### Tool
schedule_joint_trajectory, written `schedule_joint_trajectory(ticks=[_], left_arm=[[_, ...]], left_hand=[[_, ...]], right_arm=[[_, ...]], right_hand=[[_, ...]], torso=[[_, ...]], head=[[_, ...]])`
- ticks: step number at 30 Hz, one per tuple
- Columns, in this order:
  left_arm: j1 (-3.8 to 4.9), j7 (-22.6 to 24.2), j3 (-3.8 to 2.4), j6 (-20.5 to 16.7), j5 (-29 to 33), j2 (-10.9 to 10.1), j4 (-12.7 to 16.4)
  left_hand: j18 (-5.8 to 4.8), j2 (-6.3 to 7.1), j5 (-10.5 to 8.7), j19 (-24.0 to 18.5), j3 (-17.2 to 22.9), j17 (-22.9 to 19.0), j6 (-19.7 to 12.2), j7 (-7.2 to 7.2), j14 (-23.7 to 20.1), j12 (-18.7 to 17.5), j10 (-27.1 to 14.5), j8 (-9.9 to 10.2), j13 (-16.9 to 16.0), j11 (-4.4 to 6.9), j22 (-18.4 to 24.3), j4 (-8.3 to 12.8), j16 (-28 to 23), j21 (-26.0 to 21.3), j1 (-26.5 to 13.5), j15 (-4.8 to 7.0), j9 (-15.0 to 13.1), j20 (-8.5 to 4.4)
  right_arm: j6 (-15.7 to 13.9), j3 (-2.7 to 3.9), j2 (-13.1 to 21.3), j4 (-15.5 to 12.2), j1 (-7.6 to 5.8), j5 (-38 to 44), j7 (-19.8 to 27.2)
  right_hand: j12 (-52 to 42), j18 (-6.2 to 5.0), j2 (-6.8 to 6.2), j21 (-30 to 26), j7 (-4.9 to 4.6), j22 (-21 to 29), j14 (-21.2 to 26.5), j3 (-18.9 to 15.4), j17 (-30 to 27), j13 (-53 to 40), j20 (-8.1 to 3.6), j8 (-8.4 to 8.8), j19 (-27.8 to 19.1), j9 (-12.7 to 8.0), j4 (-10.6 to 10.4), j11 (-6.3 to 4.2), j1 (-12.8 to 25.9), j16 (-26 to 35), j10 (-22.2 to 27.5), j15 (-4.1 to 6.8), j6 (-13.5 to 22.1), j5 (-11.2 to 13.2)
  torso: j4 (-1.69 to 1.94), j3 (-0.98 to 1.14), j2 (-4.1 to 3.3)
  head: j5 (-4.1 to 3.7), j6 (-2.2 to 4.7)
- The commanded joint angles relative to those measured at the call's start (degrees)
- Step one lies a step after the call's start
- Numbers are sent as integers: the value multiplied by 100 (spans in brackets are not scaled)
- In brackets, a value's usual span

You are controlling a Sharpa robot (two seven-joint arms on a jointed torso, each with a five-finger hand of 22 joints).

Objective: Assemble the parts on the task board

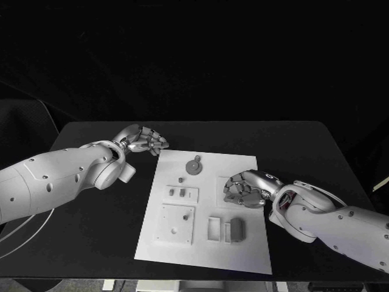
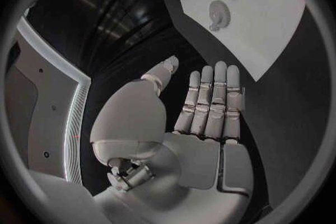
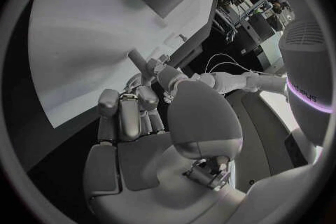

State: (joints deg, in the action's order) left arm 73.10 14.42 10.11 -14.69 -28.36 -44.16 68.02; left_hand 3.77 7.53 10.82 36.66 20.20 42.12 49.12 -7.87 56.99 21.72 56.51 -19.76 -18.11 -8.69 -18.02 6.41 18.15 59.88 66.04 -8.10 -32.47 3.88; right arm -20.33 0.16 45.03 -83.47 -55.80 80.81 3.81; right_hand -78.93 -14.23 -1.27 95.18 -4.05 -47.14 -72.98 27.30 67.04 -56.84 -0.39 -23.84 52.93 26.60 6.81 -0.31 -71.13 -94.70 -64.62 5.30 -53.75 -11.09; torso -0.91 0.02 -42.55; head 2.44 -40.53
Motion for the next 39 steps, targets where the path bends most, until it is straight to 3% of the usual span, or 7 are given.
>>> schedule_joint_trajectory(ticks=[1, 9, 12, 20, 24, 33, 39], left_arm=[[2, 36, -3, 33, 23, 13, -5], [1, 41, -3, 36, 23, 28, -23], [0, 50, -5, 33, 17, 36, -33], [0, 88, -7, 45, 34, 122, -229], [1, 100, -7, 43, 54, 182, -317], [1, 95, -8, 68, 60, 259, -357], [3, 92, -9, 66, 63, 314, -385]], left_hand=[[85, -27, -13, -30, -24, -10, 17, -37, -52, -19, -17, 10, 10, -15, -9, -25, -32, -21, 34, 1, 2, -4], [85, -28, -13, -31, -24, -11, 17, -37, -53, -21, -16, 10, 10, -15, -9, -26, -33, -22, 35, 1, 2, -4], [85, -29, -13, -31, -23, -11, 17, -37, -53, -21, -16, 10, 10, -15, -9, -26, -34, -23, 35, 1, 2, -4], [84, -30, -13, -32, -23, -12, 18, -37, -53, -24, -17, 9, 10, -15, -10, -26, -36, -24, 37, 1, 2, -4], [84, -30, -13, -33, -22, -13, 18, -36, -54, -25, -17, 9, 10, -15, -10, -26, -37, -25, 38, 0, 2, -4], [84, -32, -13, -33, -22, -14, 18, -36, -54, -27, -17, 10, 10, -15, -10, -26, -38, -25, 39, 0, 2, -5], [84, -34, -13, -33, -21, -14, 18, -35, -53, -28, -18, 10, 10, -15, -10, -26, -38, -26, 40, 1, 2, -5]], right_arm=[[198, 7, 25, -54, -53, -187, 112], [320, 18, 23, -53, -240, -300, 227], [605, 17, -24, -24, -387, -401, 363], [1422, -13, -448, 55, -900, -586, 777], [1698, -169, -825, 148, -1097, -583, 888], [1941, -257, -1482, 267, -1155, -248, 1047], [1996, -511, -1799, 342, -1192, -100, 1103]], right_hand=[[-19, -63, 34, 442, -335, -7, -35, 34, -9, 6, 7, -200, 14, 157, 2, 5, -1, -137, -22, -6, -853, -5], [-18, -63, 34, 442, -334, -7, -38, 33, -4, 7, 7, -203, 13, 159, 3, 6, 0, -139, -22, -6, -860, -5], [-18, -63, 34, 442, -333, -7, -32, 33, -10, 7, 7, -204, 12, 160, 4, 6, 1, -137, -22, -6, -863, -5], [-17, -62, 36, 441, -333, -7, -21, 33, -23, 8, 7, -205, 11, 160, 3, 7, 3, -133, -20, -6, -865, -5], [-13, -61, 48, 440, -334, -7, 8, 36, -52, 10, 8, -202, 9, 159, 1, 8, 6, -123, -15, -8, -864, -8], [-1, -58, 68, 436, -340, -5, 122, 40, -170, 15, 10, -187, 0, 154, -5, 15, 20, -84, 7, -12, -847, -11], [8, -56, 77, 433, -344, -5, 189, 41, -235, 18, 11, -175, -8, 150, -5, 20, 29, -61, 23, -14, -831, -11]], torso=[[-2, 0, -1], [1, -2, -2], [4, -2, -1], [13, -13, 8], [23, -19, 11], [22, -31, 2], [3, -28, 6]], head=[[-8, 3], [-11, 2], [-8, 12], [209, 75], [281, 101], [447, 171], [609, 150]])
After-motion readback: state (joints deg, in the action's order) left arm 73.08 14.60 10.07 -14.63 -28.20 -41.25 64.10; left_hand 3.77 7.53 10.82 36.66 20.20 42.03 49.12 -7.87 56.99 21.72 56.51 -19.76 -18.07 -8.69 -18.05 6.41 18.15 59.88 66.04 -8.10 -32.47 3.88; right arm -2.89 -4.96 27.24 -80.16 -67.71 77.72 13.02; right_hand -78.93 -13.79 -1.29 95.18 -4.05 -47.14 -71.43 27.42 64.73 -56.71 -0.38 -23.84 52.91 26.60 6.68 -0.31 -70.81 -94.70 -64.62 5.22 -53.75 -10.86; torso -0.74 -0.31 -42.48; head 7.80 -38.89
